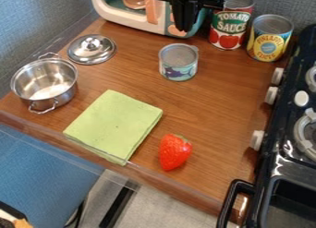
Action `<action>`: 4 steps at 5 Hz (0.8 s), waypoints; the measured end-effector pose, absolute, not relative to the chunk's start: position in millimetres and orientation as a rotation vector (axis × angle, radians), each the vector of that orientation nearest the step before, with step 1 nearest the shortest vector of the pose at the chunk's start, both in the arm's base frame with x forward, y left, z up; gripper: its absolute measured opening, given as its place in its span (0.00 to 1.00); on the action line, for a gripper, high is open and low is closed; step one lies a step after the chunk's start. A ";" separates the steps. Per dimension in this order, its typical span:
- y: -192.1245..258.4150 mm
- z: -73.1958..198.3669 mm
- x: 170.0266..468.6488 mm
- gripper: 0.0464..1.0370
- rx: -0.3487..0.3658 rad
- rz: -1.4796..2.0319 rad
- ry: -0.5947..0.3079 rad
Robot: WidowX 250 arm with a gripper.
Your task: Move can from top middle of the table to the right of the table
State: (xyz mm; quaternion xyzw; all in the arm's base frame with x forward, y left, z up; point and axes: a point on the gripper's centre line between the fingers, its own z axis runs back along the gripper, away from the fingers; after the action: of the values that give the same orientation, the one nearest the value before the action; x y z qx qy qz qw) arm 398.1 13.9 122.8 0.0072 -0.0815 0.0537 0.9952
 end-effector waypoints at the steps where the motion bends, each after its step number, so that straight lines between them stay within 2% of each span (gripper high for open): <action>1: 14.3 91.7 400.3 0.44 0.025 0.117 -0.099; 2: 8.1 76.0 402.6 0.76 0.036 0.101 -0.080; 3: 7.4 62.0 402.9 0.97 0.048 0.097 -0.057; 4: 4.8 54.8 404.9 0.96 0.063 0.092 -0.048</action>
State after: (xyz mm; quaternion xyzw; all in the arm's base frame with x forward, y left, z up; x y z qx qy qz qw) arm 404.9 4.8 54.8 0.0316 -0.0238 0.0458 0.9982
